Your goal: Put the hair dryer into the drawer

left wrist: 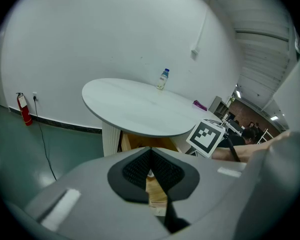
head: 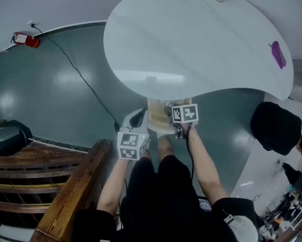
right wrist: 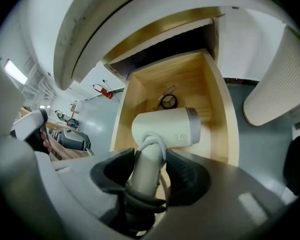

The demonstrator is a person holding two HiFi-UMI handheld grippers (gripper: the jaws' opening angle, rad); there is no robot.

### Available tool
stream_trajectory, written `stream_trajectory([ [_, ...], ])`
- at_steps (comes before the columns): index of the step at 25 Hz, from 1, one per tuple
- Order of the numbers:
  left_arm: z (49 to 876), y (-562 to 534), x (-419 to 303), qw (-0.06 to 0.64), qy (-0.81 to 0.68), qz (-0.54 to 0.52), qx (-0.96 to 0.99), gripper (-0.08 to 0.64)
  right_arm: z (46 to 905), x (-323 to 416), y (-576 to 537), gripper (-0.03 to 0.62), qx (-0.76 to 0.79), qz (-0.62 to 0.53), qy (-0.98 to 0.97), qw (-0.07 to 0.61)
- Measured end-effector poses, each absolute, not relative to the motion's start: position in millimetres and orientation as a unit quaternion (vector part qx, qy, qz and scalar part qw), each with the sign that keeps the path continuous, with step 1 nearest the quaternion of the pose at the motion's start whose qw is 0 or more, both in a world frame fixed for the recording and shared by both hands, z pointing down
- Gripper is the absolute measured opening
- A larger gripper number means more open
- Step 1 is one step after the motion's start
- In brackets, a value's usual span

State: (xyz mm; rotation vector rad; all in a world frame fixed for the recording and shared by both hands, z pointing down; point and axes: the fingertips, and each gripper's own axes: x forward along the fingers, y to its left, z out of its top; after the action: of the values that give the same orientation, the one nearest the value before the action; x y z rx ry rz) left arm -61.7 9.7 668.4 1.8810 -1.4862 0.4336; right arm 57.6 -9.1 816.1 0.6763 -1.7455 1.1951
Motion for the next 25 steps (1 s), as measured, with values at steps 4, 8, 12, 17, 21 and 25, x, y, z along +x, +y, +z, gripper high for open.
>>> stream_trajectory([
  [4, 670, 9, -60, 0.346, -0.571, 0.168, 0.726, 0.008, 821, 59, -6, 0.202, 0.269, 0.488, -0.693, 0.457],
  [8, 671, 9, -61, 0.348, -0.572, 0.168, 0.724, 0.008, 824, 60, -6, 0.202, 0.270, 0.486, -0.688, 0.466],
  [12, 673, 11, -62, 0.351, -0.571, 0.168, 0.723, 0.008, 822, 59, -10, 0.182, 0.272, 0.488, -0.696, 0.450],
  [17, 674, 12, -60, 0.353, -0.570, 0.168, 0.723, 0.008, 821, 58, -9, 0.179, 0.271, 0.479, -0.699, 0.457],
  [21, 674, 13, -60, 0.353, -0.567, 0.170, 0.724, 0.008, 820, 60, -12, 0.179, 0.281, 0.481, -0.698, 0.450],
  [25, 670, 13, -61, 0.352, -0.567, 0.171, 0.725, 0.008, 814, 61, -12, 0.181, 0.283, 0.478, -0.700, 0.449],
])
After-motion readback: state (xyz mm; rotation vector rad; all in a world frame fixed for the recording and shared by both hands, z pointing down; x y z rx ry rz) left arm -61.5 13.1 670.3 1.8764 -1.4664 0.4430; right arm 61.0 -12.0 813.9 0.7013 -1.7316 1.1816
